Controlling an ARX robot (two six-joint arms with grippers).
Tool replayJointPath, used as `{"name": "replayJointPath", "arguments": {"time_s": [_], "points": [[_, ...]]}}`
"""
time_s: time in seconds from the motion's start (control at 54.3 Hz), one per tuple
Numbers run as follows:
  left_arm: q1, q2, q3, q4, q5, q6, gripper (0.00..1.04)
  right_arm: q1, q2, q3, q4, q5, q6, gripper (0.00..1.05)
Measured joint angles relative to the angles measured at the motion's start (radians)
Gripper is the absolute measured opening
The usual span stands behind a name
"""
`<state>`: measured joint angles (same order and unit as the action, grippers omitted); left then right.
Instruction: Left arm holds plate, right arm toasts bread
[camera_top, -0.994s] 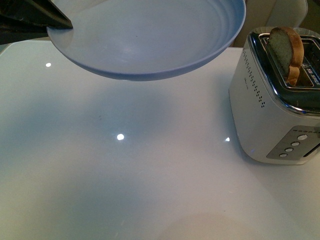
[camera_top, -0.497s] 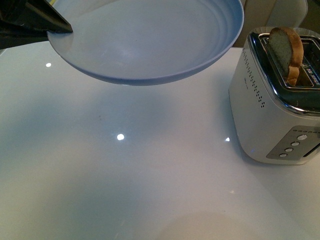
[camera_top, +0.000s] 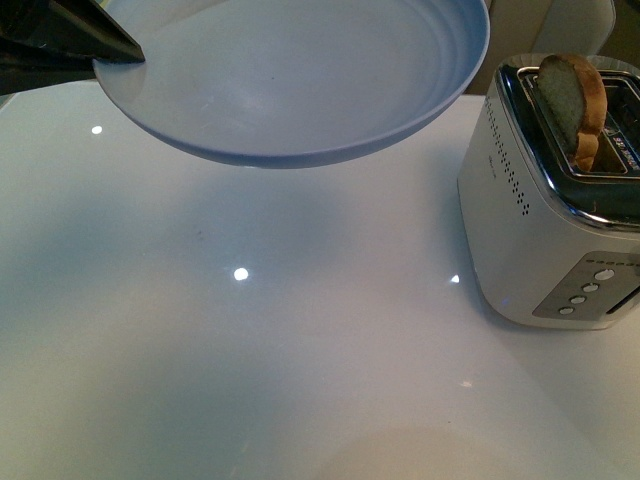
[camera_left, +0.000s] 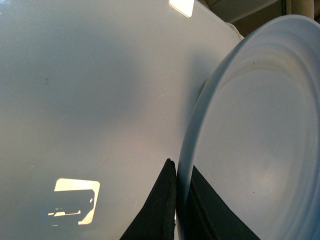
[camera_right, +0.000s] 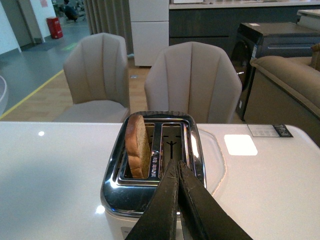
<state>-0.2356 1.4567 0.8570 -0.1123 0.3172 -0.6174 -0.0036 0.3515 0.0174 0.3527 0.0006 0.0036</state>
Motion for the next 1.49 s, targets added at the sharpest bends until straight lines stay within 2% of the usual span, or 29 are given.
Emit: {"name": "replayJointPath", "arguments": {"time_s": [0.479, 0.589, 0.792, 0.921, 1.362, 1.418, 1.491], "points": [[0.0, -0.004, 0.0, -0.002, 0.0, 0.0, 0.03, 0.0, -0.171, 0.0, -0.171, 0.0, 0.0, 0.02], [-0.002, -0.005, 0.0, -0.001, 0.0, 0.0, 0.03, 0.0, -0.313, 0.0, -0.338, 0.0, 0.0, 0.02], [-0.005, -0.008, 0.0, -0.001, 0.0, 0.0, 0.03, 0.002, -0.344, 0.0, -0.351, 0.0, -0.001, 0.02], [-0.005, -0.01, 0.0, -0.001, 0.0, 0.0, 0.03, 0.002, -0.345, 0.0, -0.351, 0.0, 0.0, 0.26], [-0.006, -0.01, 0.0, 0.0, 0.001, 0.0, 0.03, 0.002, -0.345, 0.0, -0.351, 0.0, 0.0, 0.9], [-0.006, -0.01, 0.0, 0.0, 0.001, 0.0, 0.03, 0.002, -0.345, 0.0, -0.351, 0.0, 0.0, 0.97], [-0.006, -0.01, 0.0, 0.0, 0.001, 0.0, 0.03, 0.002, -0.345, 0.0, -0.351, 0.0, 0.0, 0.96]]}}
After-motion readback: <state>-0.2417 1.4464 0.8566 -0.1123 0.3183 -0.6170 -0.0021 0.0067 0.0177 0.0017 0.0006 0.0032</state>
